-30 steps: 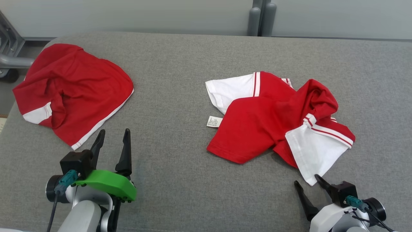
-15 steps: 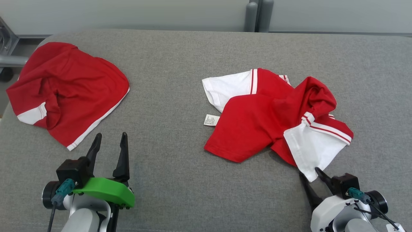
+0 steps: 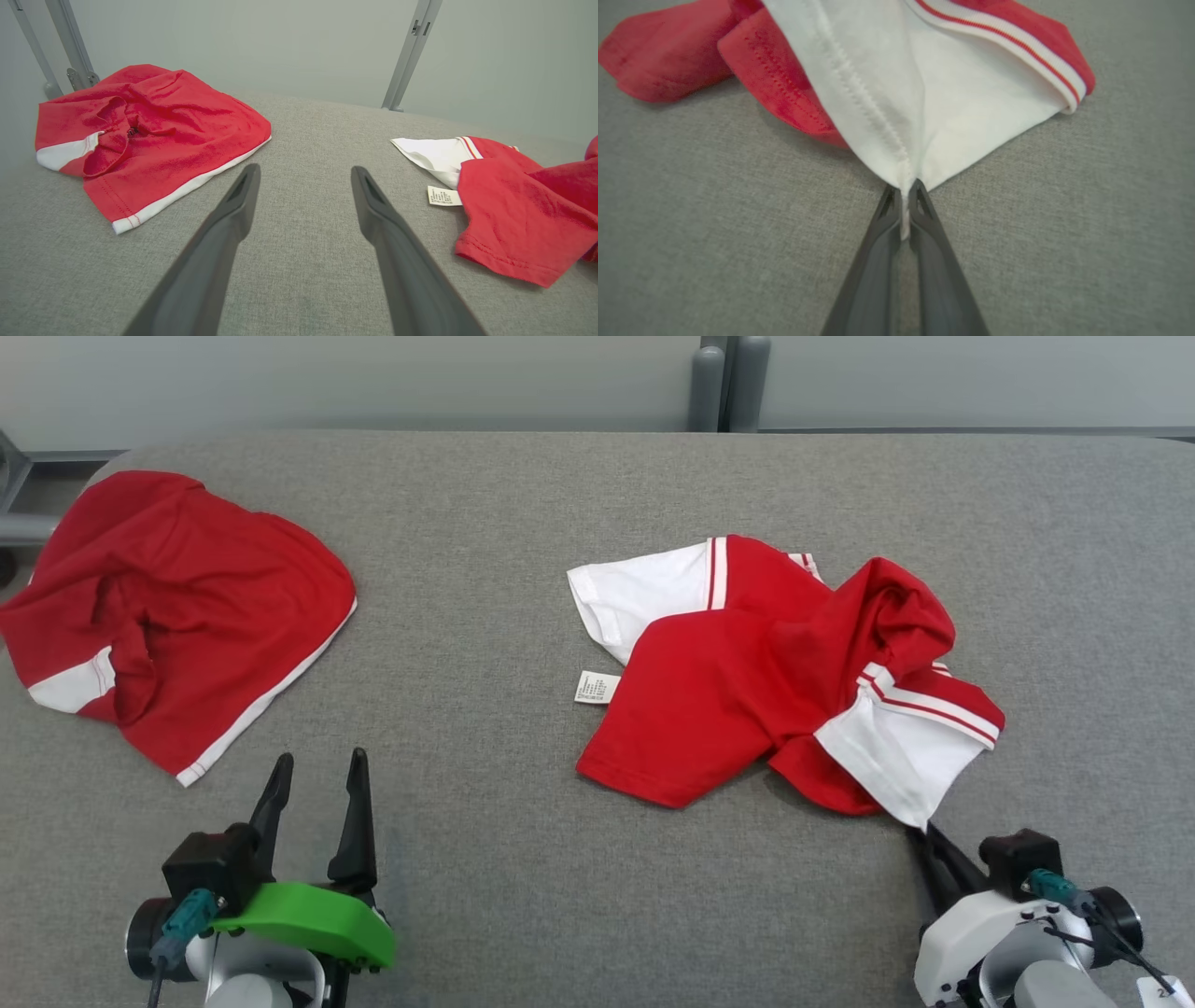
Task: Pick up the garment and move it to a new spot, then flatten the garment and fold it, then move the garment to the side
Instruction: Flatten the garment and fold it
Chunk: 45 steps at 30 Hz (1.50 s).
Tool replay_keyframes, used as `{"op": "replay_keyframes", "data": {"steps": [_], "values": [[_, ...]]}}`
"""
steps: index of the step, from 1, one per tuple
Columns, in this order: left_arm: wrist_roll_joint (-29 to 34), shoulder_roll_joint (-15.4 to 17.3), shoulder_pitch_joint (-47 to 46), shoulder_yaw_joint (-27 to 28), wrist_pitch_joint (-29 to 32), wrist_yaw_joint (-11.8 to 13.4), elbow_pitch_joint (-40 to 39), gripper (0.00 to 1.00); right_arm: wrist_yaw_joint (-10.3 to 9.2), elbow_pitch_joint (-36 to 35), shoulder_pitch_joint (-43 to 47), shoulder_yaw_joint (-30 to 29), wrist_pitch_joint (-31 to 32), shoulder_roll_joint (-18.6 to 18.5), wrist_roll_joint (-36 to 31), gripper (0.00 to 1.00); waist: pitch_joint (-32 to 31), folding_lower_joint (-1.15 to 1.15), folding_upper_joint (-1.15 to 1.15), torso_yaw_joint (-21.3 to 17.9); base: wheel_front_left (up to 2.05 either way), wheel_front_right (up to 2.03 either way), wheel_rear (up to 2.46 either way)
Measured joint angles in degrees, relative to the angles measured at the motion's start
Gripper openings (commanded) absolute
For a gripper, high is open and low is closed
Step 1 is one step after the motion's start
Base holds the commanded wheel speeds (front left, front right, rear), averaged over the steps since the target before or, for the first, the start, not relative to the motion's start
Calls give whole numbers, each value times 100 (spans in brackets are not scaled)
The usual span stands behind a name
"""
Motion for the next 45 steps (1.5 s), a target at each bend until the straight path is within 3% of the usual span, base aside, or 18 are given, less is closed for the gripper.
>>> {"op": "replay_keyframes", "data": {"steps": [2,5,14,15,16,19,27,38,45], "values": [[0,-7,121,-15,0,1,-12,100,-32,-54,-16,-151,7,2,81,0,-1,0,0,-55,0,0,0],[-16,-35,195,-148,1,1,-43,100,-246,-253,-60,-523,31,-70,233,0,0,0,0,-167,0,0,0],[-14,-179,205,-578,178,-105,-123,100,-587,-522,-253,-1149,33,-705,314,0,11,0,0,-672,0,0,0],[-13,-188,201,-604,188,-110,-125,100,-677,-534,-254,-1249,51,-739,322,0,13,0,0,-733,0,0,0],[0,-192,186,-635,248,-111,-126,100,-902,-555,-271,-1484,94,-813,358,0,23,0,0,-855,0,0,0],[4,-193,114,-717,339,-114,-99,100,-1124,-588,-302,-1747,212,-969,392,0,48,0,0,-1017,0,0,0],[-8,-296,-364,-1124,800,-501,233,100,-1117,-664,-305,-1742,438,-1026,398,0,233,0,0,-1213,0,0,0],[-199,-348,-1107,-943,1371,-615,1005,100,-1067,-878,-411,-1512,565,-925,390,0,564,0,0,-1357,0,0,0],[-647,-422,-1301,-857,1549,-816,1343,100,-1068,-891,-429,-1514,604,-889,392,0,648,0,0,-1415,0,0,0]]}}
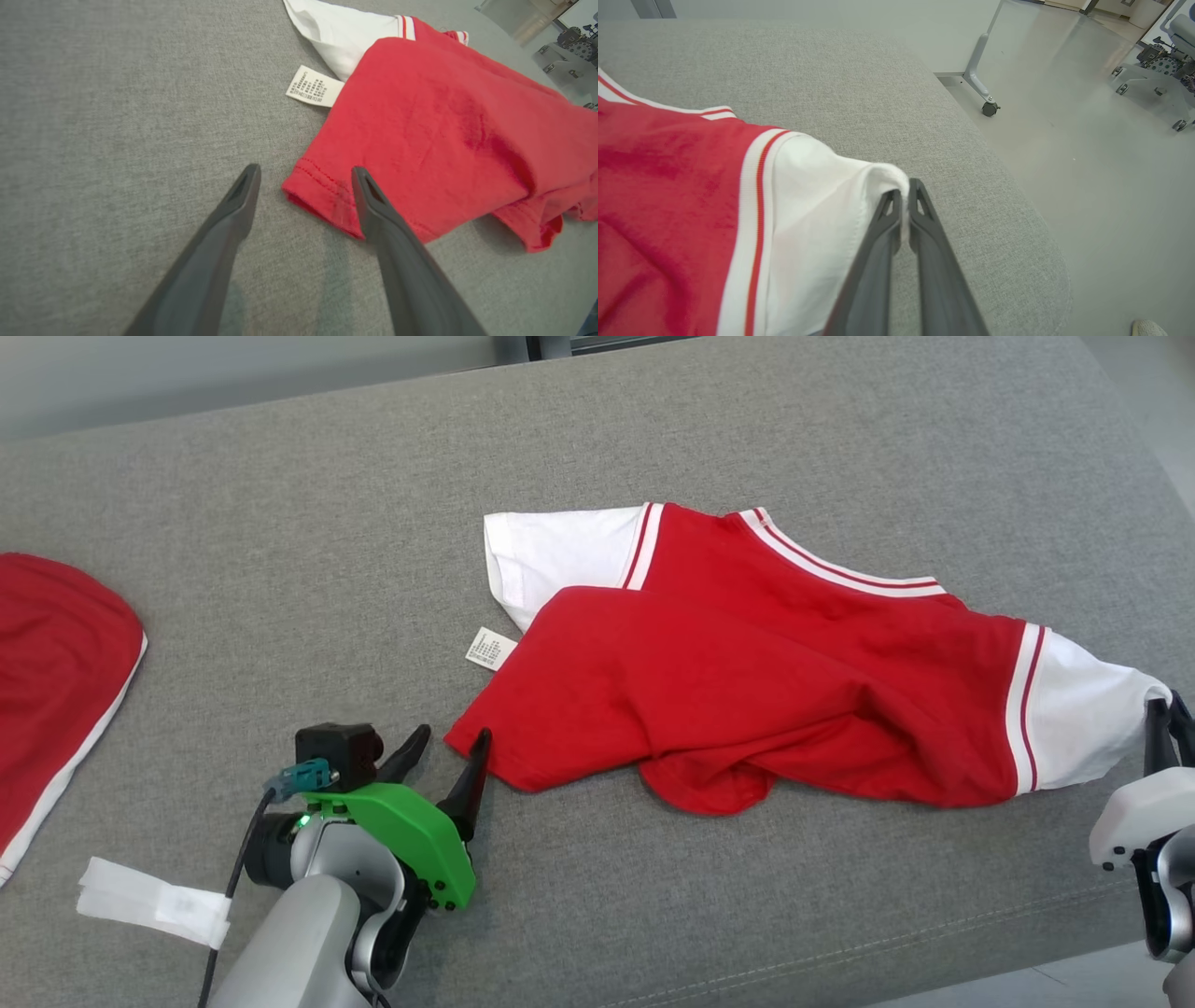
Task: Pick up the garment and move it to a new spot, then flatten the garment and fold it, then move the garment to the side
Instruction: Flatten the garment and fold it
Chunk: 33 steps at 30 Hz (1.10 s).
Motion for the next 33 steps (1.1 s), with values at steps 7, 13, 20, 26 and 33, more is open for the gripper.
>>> {"op": "replay_keyframes", "data": {"steps": [7,13,20,26,33], "values": [[-254,-68,-86,-35,175,-204,270,100,1,-38,0,44,9,19,0,0,28,0,0,-5,0,0,0],[-555,-176,-270,-21,152,-321,416,50,20,-54,0,108,51,29,-1,0,47,0,0,-6,0,0,0],[-648,-175,-413,63,31,-380,578,0,80,-134,-1,233,49,157,-1,0,33,0,0,-18,0,0,0],[-687,-169,-685,227,-69,-401,602,0,112,-219,0,267,-2,191,7,0,-9,0,0,22,0,0,0],[-746,-105,-754,400,-148,-402,717,0,164,-274,-1,350,-32,259,5,0,-50,0,0,80,0,0,0]]}}
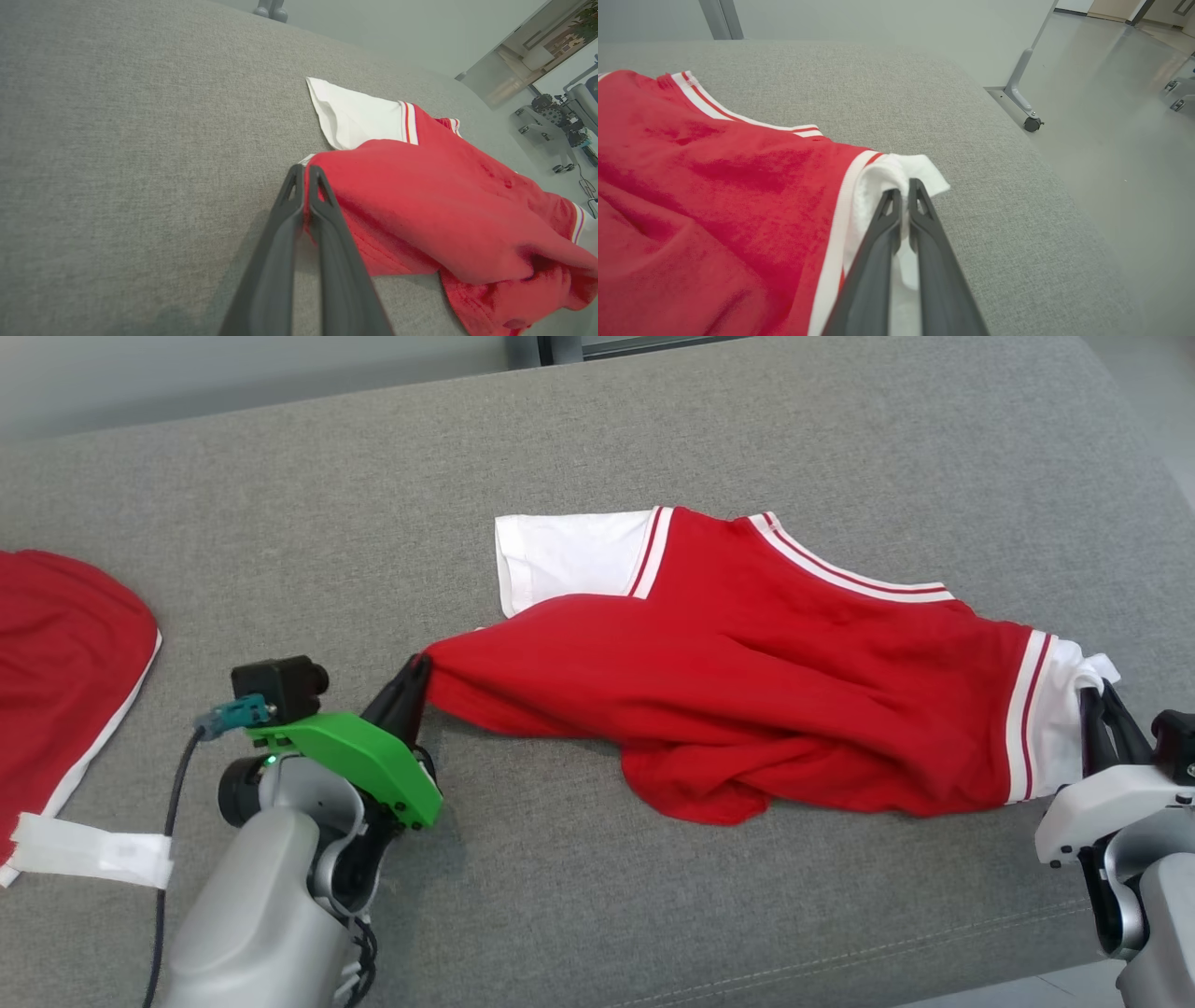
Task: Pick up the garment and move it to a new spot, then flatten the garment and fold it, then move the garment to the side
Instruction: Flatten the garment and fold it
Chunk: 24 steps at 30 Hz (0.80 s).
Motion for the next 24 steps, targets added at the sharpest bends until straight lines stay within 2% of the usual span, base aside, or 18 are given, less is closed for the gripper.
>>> {"op": "replay_keyframes", "data": {"steps": [4,7,14,17,21,23,24], "values": [[21,168,-197,124,-79,12,27,0,63,-153,-16,90,-43,54,0,0,-6,0,0,20,0,0,0],[130,434,-570,282,-118,76,29,0,144,-342,-59,267,-78,153,-1,0,-4,0,0,29,0,0,0],[565,999,-1301,358,-66,290,156,0,530,-782,-319,1040,-103,511,-108,0,21,0,0,-78,0,0,0],[739,1084,-1516,324,-65,344,324,0,702,-920,-374,1405,-102,737,-119,0,36,0,0,-168,0,0,0],[845,1036,-1716,223,-175,357,486,0,747,-992,-390,1717,-93,973,-157,0,47,0,0,-311,0,0,0],[929,896,-1753,87,-224,355,589,42,747,-991,-387,1750,-64,944,-164,0,47,0,0,-373,0,0,0],[934,790,-1750,35,-224,353,659,80,746,-991,-385,1757,-44,917,-169,0,46,0,0,-399,0,0,0]]}}
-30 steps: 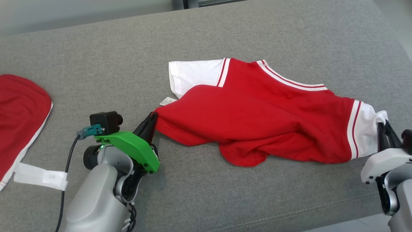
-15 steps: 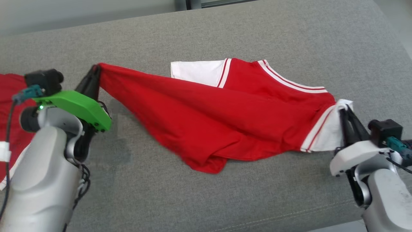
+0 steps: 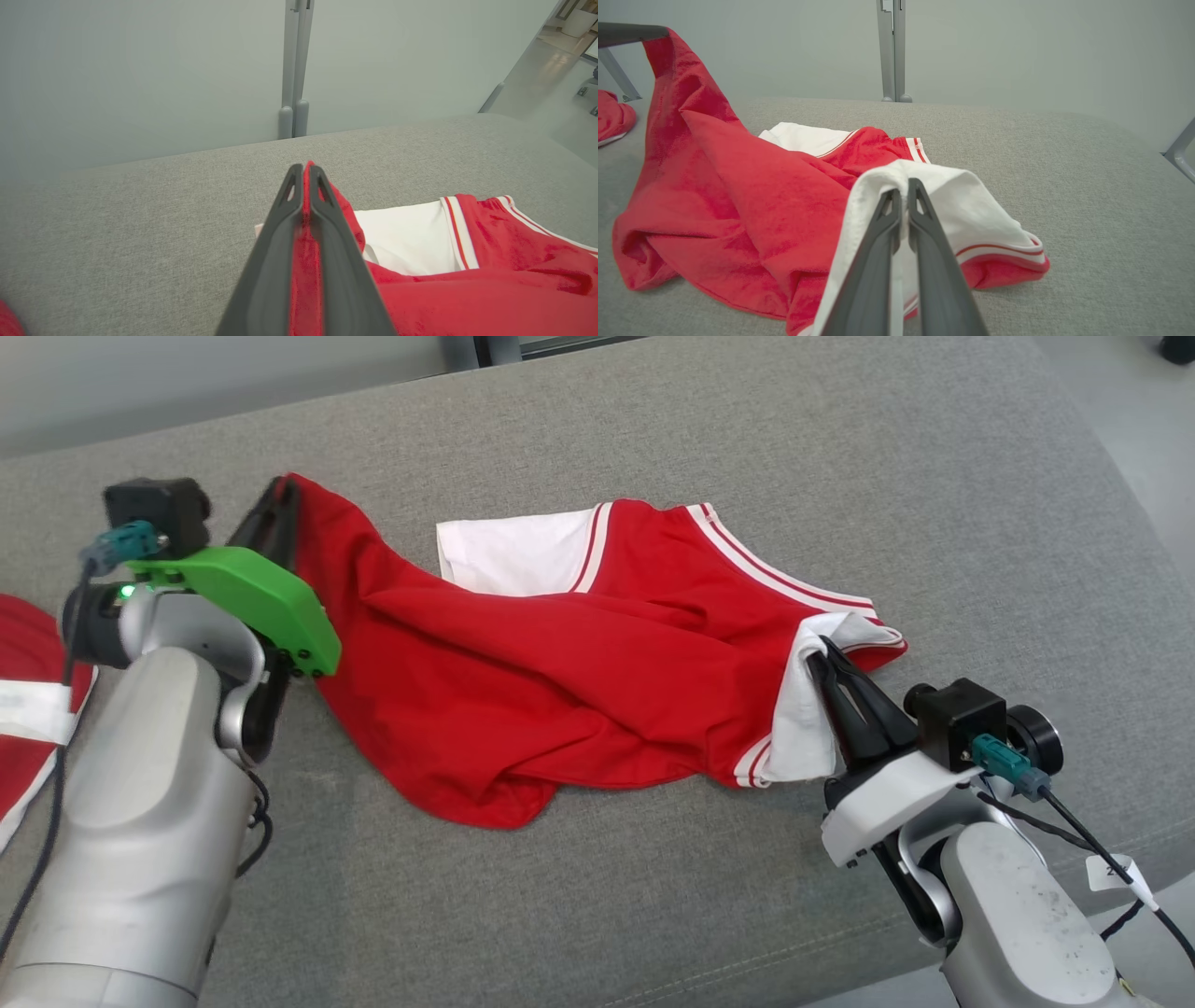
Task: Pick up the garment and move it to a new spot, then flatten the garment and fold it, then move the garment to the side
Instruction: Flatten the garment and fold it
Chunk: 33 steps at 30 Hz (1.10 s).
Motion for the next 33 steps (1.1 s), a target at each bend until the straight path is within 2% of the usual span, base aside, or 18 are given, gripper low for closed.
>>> {"op": "replay_keyframes", "data": {"steps": [1,3,6,14,18,22,33], "values": [[5,-92,4,-68,-1,-1,62,100,0,-1,4,1,27,-22,-5,0,0,0,0,-22,0,0,0],[5,-256,23,-124,-56,-20,175,100,-1,-2,8,0,32,-58,-5,0,7,0,0,-46,0,0,0],[-7,-335,77,-138,-120,-45,316,100,-18,-21,30,-64,33,-71,-4,0,16,0,0,-34,0,0,0],[-234,-376,332,155,-537,7,288,100,-227,-67,275,-416,51,-192,-3,0,12,0,0,215,0,0,0],[-465,-609,823,236,-698,-27,153,100,-322,-53,337,-533,49,-300,-3,0,-59,0,0,346,0,0,0],[-719,-839,1559,44,-580,-230,69,100,-365,-44,414,-548,60,-319,-3,0,-195,0,0,426,0,0,0],[-1072,-888,2774,-840,-86,-456,-668,100,-372,-85,573,-597,170,-445,-3,0,-330,0,0,553,0,0,0]]}}
